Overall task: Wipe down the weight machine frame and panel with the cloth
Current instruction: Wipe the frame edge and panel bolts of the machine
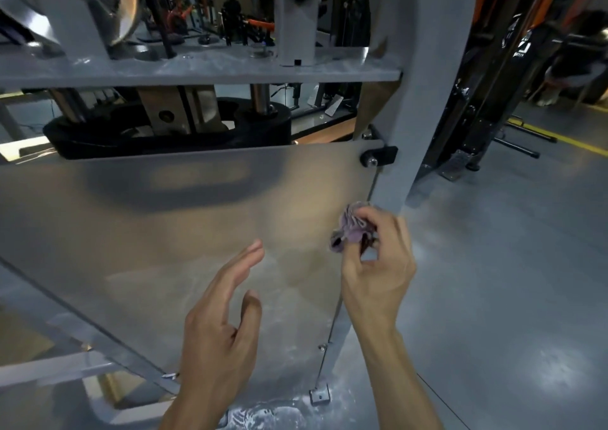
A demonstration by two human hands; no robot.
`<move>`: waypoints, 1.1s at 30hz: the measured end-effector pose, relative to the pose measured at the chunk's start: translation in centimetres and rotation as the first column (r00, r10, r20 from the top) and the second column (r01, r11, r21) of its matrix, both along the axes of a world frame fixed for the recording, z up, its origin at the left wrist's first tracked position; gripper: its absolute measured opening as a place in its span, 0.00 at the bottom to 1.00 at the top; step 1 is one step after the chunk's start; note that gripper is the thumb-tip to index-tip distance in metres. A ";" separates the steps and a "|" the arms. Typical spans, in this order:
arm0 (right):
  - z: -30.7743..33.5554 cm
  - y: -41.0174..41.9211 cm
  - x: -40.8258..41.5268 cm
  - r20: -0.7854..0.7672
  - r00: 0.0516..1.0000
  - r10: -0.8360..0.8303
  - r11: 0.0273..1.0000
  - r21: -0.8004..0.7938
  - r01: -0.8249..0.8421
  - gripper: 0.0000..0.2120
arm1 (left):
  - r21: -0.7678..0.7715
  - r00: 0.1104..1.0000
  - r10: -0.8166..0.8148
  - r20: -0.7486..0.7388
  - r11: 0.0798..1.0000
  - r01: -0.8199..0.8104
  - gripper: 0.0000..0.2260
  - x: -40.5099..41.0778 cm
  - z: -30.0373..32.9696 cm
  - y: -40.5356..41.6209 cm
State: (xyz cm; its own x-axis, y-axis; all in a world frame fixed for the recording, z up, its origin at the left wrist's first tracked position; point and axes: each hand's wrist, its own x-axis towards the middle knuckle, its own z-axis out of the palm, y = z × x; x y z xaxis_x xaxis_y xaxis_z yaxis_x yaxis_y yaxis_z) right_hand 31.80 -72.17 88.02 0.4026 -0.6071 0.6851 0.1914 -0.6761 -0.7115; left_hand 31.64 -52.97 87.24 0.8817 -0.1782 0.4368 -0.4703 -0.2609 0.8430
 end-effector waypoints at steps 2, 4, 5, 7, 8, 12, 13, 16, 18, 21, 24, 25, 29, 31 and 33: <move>-1.6 -0.2 -0.3 -0.048 0.999 -0.008 1.000 -0.005 0.008 0.17 | 0.001 1.000 0.001 -0.009 1.000 -0.001 0.25 0.1 0.0 -0.4; -4.5 -0.1 -1.0 -0.142 0.990 0.015 1.000 0.026 -0.011 0.18 | 0.001 1.000 0.000 -0.016 1.000 0.000 0.24 0.1 -0.2 -0.7; -5.6 0.0 -1.4 -0.186 0.982 0.038 0.998 0.052 -0.029 0.19 | 0.000 1.000 -0.001 -0.015 1.000 0.001 0.24 0.0 -0.3 -0.8; -6.3 0.1 -1.8 -0.223 0.972 0.070 0.995 0.083 -0.053 0.20 | -0.003 1.000 -0.001 -0.009 1.000 0.001 0.23 -0.2 -0.5 -1.1; -5.8 0.0 -1.9 -0.205 0.976 0.079 0.994 0.091 -0.061 0.20 | -0.005 1.000 0.000 -0.006 1.000 0.000 0.23 -0.3 -0.6 -1.2; -2.5 -0.4 -1.2 -0.059 0.995 0.081 0.995 0.068 -0.076 0.16 | -0.019 1.000 0.022 -0.005 1.000 -0.022 0.23 -0.5 -0.7 -1.3; -2.4 -0.5 -1.1 -0.042 0.996 0.078 0.996 0.055 -0.076 0.16 | -0.017 1.000 0.029 -0.002 0.999 -0.029 0.23 -0.5 -0.7 -1.3; -4.8 -0.7 -1.1 -0.095 0.991 0.099 0.993 0.080 -0.092 0.17 | 0.006 0.999 0.041 0.008 0.999 -0.041 0.24 -0.6 -0.5 -1.3; -6.3 -0.6 -1.6 -0.143 0.982 0.121 0.988 0.117 -0.105 0.18 | 0.013 0.999 0.047 0.002 0.999 -0.047 0.23 -0.6 -0.4 -1.3; -5.7 -0.6 -1.5 -0.084 0.987 0.134 0.967 0.229 -0.112 0.17 | 0.017 0.999 0.052 0.004 0.999 -0.052 0.22 -0.9 -0.5 -1.3; -3.9 -0.4 -0.8 0.004 0.994 0.113 0.961 0.255 -0.110 0.16 | 0.011 0.998 0.067 -0.012 0.998 -0.067 0.23 -1.2 -0.6 -1.2; -3.7 0.0 -0.5 0.022 0.994 0.104 0.963 0.249 -0.106 0.16 | 0.006 0.997 0.076 -0.011 0.997 -0.076 0.23 -1.3 -0.6 -1.1; -3.9 2.7 0.1 -0.037 0.974 0.225 0.964 0.156 -0.216 0.17 | -0.002 0.996 0.093 -0.007 0.996 -0.093 0.21 -1.5 -0.8 -1.0; -4.1 2.6 -0.3 -0.089 0.957 0.276 0.957 0.111 -0.266 0.18 | 0.010 0.994 0.104 -0.042 0.995 -0.103 0.23 -1.7 -1.1 -0.9; -4.1 0.9 -0.9 -0.078 0.962 0.260 0.962 0.102 -0.252 0.18 | 0.016 0.992 0.109 -0.064 0.994 -0.108 0.26 -2.0 -1.2 -0.8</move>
